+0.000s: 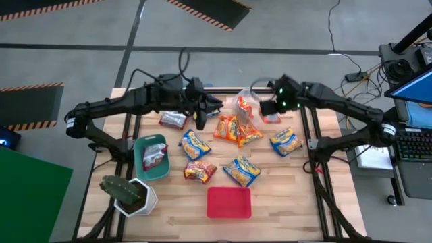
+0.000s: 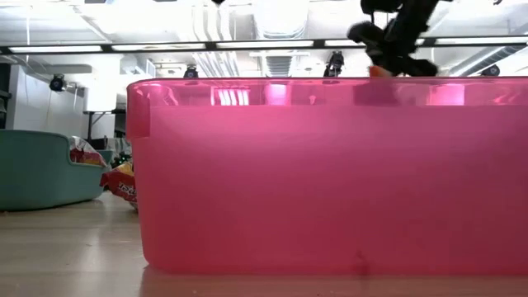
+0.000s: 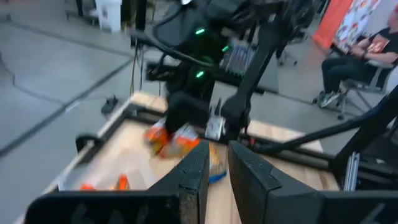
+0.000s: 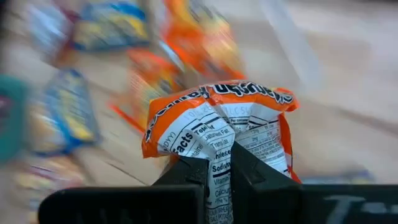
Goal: Sort Maruchan noodles
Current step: Put the right orange noodle pack into the transparent bin
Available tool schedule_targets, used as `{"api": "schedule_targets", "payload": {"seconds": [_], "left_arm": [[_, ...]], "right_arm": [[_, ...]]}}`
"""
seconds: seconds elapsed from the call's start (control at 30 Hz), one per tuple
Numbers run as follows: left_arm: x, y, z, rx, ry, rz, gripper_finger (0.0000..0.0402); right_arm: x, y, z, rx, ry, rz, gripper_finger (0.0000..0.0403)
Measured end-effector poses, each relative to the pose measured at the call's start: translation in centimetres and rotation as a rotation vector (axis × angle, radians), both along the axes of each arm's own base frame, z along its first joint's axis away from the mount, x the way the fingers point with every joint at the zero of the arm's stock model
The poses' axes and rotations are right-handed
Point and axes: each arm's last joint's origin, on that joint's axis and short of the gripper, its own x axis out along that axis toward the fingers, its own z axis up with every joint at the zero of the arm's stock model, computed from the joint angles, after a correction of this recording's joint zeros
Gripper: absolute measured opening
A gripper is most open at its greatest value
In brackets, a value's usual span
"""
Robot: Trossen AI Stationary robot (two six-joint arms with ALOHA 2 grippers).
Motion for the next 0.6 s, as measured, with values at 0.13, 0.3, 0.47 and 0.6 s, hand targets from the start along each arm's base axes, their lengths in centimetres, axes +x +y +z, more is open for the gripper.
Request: {"api": "schedule_targets", "payload": {"seconds": [0.13,0.3,0.47,0.6], "left_arm": [[-0.7,-0.1,2.1,0.033,-0.036,-0.006,0.0042],[-1.7,-0.3,4.0,0.056,-0.048,-0.010,0.0042],[-2.0,-0.3,4.1,0.081,-0.002,-0.019,0.0042],[-2.0,-0.2,4.0,0.084,-0.007,-0.018,0.0043]], "right_arm": [[0.4,-3.2,0.9,0.016,-0.224,0.103,0.0013],[0.1,-8.2,-0.6,0.140,-0.435,0.238,0.0013],[-0.4,-13.0,-3.5,0.309,-0.632,0.361,0.0013],[0.0,-14.1,-3.6,0.366,-0.828,0.592,0.0013]]}}
